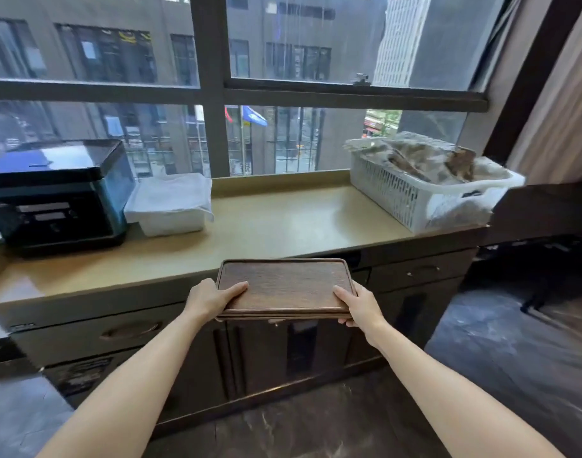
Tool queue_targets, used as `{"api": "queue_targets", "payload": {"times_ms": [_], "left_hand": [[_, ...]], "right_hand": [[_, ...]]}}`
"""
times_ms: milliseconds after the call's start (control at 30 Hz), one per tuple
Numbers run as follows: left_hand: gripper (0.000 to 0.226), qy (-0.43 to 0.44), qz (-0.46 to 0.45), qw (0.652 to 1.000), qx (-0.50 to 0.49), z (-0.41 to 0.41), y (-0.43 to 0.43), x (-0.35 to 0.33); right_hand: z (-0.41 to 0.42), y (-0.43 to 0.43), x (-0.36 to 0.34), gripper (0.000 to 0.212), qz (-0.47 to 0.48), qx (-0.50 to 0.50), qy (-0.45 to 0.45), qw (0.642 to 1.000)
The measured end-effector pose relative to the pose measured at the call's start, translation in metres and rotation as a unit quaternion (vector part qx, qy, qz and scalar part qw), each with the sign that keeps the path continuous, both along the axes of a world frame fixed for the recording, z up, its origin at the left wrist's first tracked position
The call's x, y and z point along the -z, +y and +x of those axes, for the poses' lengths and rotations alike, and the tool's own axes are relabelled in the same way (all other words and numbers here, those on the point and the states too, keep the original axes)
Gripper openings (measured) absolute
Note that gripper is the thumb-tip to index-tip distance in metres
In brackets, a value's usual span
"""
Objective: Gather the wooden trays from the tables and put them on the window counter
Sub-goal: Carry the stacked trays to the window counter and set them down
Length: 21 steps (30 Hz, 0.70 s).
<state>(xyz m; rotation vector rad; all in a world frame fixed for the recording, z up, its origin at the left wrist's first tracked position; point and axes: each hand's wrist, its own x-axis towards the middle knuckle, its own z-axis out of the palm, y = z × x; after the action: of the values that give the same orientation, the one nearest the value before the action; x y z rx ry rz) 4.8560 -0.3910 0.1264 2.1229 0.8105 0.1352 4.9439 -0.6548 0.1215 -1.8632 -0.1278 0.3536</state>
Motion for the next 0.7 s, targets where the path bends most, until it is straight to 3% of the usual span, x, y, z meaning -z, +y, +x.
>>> {"api": "queue_targets", "payload": {"times_ms": [133,400,700], "left_hand": [[0.053,-0.015,-0.010,0.999,-0.028,0.082,0.024,-0.005],[0.037,-0.022,-0.031,0.998,-0.057,0.213,0.080,-0.010],[0.055,0.061,0.014,0.998,-0.024,0.349,0.153,0.020]], "right_hand": [[0.105,0.033,-0.009,0.011,-0.011,-0.037,0.004,0.999],[0.260,0.100,-0.012,0.020,-0.052,-0.083,-0.004,0.995],[0.390,0.172,0.014,0.016,-0.082,-0.047,-0.004,0.996]]}}
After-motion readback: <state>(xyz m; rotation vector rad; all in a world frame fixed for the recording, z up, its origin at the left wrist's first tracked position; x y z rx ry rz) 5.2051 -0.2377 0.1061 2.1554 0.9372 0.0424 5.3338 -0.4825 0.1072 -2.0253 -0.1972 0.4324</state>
